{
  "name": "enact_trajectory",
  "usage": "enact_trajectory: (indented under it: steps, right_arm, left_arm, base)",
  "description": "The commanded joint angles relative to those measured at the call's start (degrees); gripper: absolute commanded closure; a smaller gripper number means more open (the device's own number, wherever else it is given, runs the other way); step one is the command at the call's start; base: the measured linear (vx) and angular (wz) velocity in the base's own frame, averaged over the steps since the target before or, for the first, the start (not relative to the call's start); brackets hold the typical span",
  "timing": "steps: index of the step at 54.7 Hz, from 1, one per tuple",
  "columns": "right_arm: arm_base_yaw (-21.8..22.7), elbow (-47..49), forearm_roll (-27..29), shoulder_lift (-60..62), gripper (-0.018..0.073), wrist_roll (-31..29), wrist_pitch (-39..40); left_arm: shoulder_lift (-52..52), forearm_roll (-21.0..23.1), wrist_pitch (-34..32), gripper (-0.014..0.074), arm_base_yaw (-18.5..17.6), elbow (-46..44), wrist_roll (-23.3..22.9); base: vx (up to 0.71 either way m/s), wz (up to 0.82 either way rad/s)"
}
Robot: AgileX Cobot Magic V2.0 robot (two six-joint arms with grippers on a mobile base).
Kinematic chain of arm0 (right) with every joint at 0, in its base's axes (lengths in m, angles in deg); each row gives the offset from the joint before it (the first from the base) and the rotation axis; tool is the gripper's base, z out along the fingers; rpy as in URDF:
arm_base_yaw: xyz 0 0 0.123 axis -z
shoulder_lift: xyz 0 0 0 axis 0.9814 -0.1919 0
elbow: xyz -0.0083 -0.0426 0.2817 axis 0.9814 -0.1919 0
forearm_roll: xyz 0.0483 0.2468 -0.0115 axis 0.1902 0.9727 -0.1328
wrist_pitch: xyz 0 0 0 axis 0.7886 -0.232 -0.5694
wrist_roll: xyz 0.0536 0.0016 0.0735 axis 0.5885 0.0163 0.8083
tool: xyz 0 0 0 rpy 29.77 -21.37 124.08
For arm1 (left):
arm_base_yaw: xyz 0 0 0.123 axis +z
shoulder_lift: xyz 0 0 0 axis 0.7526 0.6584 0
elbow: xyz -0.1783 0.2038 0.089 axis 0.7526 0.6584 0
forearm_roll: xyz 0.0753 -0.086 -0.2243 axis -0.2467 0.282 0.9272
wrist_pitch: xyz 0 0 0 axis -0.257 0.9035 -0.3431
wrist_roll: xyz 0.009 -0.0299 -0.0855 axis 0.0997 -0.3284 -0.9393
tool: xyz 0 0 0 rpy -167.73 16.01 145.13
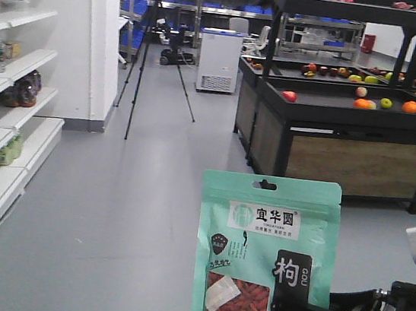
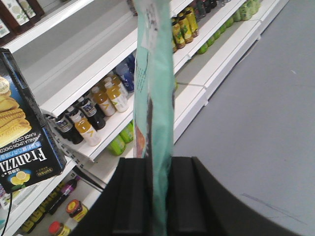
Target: Pick snacks and fruit into basket
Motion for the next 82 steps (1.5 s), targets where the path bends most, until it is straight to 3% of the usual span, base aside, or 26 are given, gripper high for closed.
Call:
enact_trajectory:
  steps: [1,38,82]
  right_arm:
    - [0.2,1.8,2.3,1.1,0.057,-0.3,-0.5]
    - [0.2,1.8,2.3,1.1,0.057,-0.4,-0.4]
    - [0.2,1.8,2.3,1.1,0.057,-0.3,-0.5]
  left_arm:
    - [0.6,0.2,-5.5,0.0594,-0.2,-1.8,0.0]
    - [0.6,0.2,-5.5,0.0594,-0.2,-1.8,0.0]
    - [0.6,0.2,-5.5,0.0594,-0.2,-1.8,0.0]
  base:
    - [0.15,-0.44]
    - [0.23,-0.37]
    - [0.43,-0.52]
